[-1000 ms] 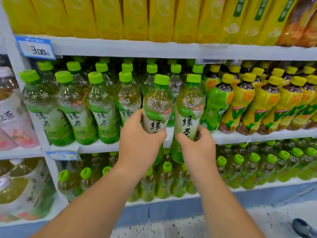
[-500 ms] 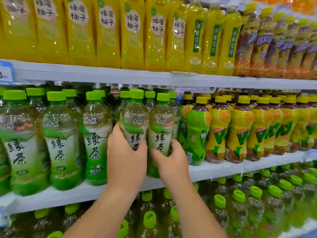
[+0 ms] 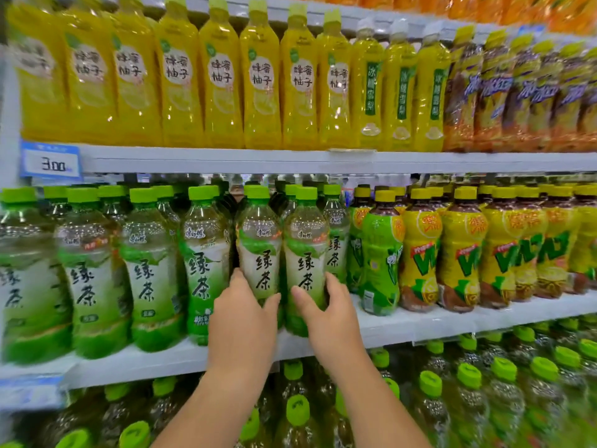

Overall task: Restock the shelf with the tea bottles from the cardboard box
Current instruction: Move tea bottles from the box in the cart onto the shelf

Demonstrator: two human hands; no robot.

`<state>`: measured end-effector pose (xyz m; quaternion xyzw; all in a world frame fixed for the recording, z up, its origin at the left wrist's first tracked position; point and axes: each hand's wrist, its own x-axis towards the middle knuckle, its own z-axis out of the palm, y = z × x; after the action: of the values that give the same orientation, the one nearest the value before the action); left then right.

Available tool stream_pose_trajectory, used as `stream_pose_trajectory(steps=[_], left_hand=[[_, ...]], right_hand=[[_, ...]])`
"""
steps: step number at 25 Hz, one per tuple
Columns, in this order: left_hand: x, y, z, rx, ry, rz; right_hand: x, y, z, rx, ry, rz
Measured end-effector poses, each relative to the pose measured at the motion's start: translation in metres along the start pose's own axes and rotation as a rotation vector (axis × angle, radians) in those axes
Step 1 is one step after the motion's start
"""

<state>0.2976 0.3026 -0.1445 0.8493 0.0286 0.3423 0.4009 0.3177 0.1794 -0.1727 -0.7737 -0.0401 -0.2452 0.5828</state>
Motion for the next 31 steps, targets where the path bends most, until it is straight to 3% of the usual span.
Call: stream_pose_trajectory(steps=[12, 22, 31], left_hand=[[-0.006, 0.005, -0.026, 0.346, -0.011, 0.166], [0.005, -0.005, -0.029, 0.470, -0.049, 0.235], [-0.003, -0.006, -0.029, 0.647, 0.040, 0.283]], right_hand=[[-0.006, -0.015, 0.000, 0.010, -0.116, 0.022], [-0.005, -0.006, -0.001, 0.023, -0.046, 0.022], [-0.004, -0.006, -0.001, 0.054, -0.070, 0.027]])
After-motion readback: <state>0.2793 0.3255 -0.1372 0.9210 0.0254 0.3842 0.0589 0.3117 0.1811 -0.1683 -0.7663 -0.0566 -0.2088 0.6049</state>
